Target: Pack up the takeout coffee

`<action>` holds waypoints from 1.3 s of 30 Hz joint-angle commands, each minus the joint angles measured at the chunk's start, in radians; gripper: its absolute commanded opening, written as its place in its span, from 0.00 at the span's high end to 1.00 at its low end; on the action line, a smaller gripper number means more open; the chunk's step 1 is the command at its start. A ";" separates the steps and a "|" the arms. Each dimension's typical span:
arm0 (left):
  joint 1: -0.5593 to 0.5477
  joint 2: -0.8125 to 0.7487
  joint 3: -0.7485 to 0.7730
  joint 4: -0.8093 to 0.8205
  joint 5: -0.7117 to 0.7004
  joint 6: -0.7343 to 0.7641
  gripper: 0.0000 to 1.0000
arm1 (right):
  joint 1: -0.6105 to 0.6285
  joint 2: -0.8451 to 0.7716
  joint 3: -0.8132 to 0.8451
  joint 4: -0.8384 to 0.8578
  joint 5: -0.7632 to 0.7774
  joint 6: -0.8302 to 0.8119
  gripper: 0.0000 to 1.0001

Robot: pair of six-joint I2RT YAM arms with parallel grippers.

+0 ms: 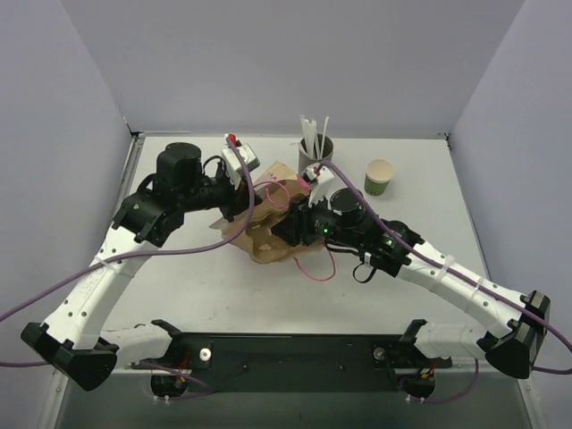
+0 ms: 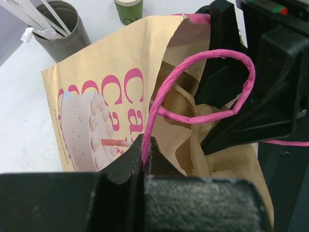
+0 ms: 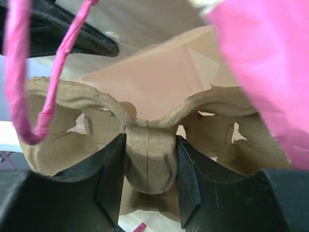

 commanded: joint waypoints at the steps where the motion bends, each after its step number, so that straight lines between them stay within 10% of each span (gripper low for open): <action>1: -0.027 0.014 0.053 0.045 0.048 -0.074 1.00 | 0.062 0.020 0.033 -0.062 0.199 -0.102 0.72; 19: -0.107 0.144 0.177 -0.093 -0.056 -0.200 1.00 | 0.196 0.080 0.068 -0.052 0.575 -0.395 0.73; 39: -0.066 0.191 0.085 -0.058 -0.069 -0.584 1.00 | 0.194 0.138 0.132 -0.315 0.503 -0.279 0.74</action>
